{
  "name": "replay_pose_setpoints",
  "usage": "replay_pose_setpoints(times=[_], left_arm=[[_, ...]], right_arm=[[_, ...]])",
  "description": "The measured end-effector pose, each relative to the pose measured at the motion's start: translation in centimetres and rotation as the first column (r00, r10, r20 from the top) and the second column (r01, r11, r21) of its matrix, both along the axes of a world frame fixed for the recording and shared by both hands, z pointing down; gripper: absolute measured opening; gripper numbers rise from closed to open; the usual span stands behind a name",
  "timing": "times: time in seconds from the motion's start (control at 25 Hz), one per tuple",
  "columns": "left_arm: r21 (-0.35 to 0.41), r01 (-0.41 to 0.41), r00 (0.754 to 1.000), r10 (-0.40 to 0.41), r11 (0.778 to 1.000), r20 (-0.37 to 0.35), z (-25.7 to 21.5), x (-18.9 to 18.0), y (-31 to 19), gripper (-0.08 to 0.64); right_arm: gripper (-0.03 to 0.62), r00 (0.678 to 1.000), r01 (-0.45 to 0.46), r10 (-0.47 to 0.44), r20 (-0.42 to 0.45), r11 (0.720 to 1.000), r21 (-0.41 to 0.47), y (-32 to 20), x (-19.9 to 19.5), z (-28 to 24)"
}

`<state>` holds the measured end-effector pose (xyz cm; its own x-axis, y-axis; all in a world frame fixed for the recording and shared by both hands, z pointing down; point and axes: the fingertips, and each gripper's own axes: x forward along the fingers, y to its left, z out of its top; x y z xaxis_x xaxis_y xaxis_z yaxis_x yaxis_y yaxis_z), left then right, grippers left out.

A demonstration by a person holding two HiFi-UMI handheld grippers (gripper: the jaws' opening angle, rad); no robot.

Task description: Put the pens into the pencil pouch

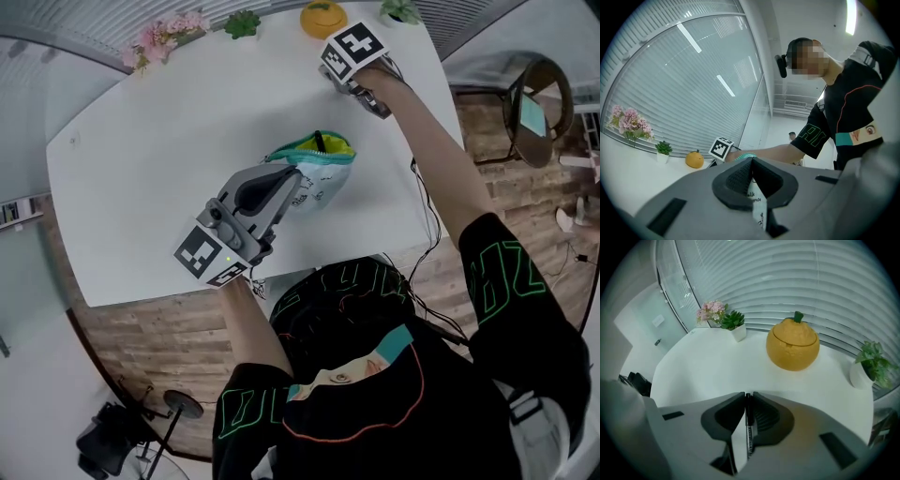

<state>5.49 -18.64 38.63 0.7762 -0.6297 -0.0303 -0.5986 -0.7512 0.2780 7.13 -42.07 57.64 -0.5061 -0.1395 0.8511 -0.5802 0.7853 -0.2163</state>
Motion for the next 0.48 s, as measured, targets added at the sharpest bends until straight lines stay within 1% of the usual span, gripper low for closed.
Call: replay_pose_setpoints(times=[0.12, 0.28, 0.4, 0.48], left_arm=[[-0.005, -0.013, 1.000, 0.014, 1.000, 0.016, 0.2, 0.0, 0.0, -0.003], [0.000, -0.019, 1.000, 0.019, 1.000, 0.025, 0.0, 0.0, 0.0, -0.003], [0.006, -0.027, 0.999, 0.027, 1.000, 0.033, -0.1, 0.4, 0.1, -0.003], [0.011, -0.033, 0.999, 0.033, 0.999, 0.037, -0.2, 0.6, 0.2, -0.003]], right_arm=[[0.057, 0.998, -0.032, 0.032, 0.059, 0.999, -0.014, 0.2, -0.2, -0.5], [0.057, 0.984, -0.075, 0.070, 0.162, 0.997, 0.022, 0.4, -0.1, -2.8], [0.057, 0.960, -0.110, 0.096, 0.265, 0.993, 0.037, 0.6, 0.3, -5.1], [0.057, 0.932, -0.137, 0.113, 0.345, 0.990, 0.046, 0.9, 0.7, -6.9]])
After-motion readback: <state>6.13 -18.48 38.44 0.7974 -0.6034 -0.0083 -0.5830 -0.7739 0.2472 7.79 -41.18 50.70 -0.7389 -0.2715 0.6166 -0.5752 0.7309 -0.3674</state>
